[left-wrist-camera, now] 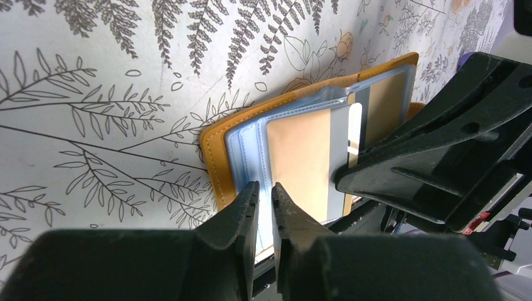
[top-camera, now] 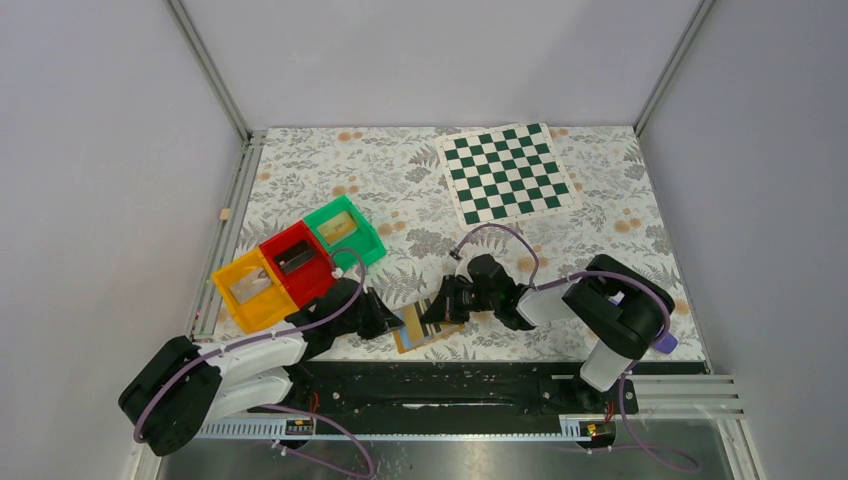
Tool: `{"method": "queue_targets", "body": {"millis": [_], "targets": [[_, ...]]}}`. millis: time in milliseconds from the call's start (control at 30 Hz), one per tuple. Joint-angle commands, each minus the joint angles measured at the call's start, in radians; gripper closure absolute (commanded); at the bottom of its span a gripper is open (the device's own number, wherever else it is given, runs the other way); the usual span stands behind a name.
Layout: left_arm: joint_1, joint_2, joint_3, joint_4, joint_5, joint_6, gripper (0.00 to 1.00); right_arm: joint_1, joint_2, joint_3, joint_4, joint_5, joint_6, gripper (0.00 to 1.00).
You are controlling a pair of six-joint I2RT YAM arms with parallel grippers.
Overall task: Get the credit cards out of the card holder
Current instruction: Remove the credit card from the card holder.
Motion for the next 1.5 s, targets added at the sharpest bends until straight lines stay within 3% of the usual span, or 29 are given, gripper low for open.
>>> {"method": "queue_targets", "body": {"millis": [0,100,233,333,433,533,567,633,800,1133,1467], "targets": [[-0.006,0.046,0.002,-0.083,-0.018,0.028,0.86,-0.014,-0.039,-0.003,0.029,-0.023,-0.020,0.96],[-0.005,0.052,0.009,-0.088,-0.022,0.031,0.86,-0.024,-0.058,-0.012,0.015,-0.023,-0.028,0.98],[-0.006,0.059,0.014,-0.091,-0.026,0.038,0.86,-0.032,-0.090,-0.021,-0.028,-0.015,-0.047,0.89],[-0.006,0.071,0.020,-0.097,-0.026,0.047,0.86,-0.033,-0.099,-0.022,-0.044,-0.013,-0.054,0.98],[-0.006,0.079,0.022,-0.096,-0.028,0.049,0.86,-0.034,-0.108,-0.022,-0.044,-0.022,-0.055,1.00],[-0.006,0.079,0.021,-0.091,-0.026,0.050,0.86,-0.036,-0.120,-0.025,-0.058,-0.015,-0.059,0.86],[-0.005,0.076,0.020,-0.088,-0.025,0.049,0.86,-0.036,-0.124,-0.023,-0.065,-0.013,-0.062,0.86],[-0.005,0.070,0.018,-0.087,-0.026,0.050,0.86,-0.036,-0.124,-0.021,-0.076,-0.015,-0.068,1.00],[-0.006,0.059,0.018,-0.095,-0.028,0.051,0.86,-0.042,-0.163,-0.028,-0.106,-0.004,-0.078,1.00],[-0.006,0.062,0.030,-0.092,-0.025,0.057,0.86,-0.064,-0.363,-0.013,-0.360,0.095,-0.195,1.00],[-0.011,0.048,0.102,-0.078,0.066,0.049,0.84,-0.066,-0.503,0.024,-0.542,0.180,-0.270,1.00]]}}
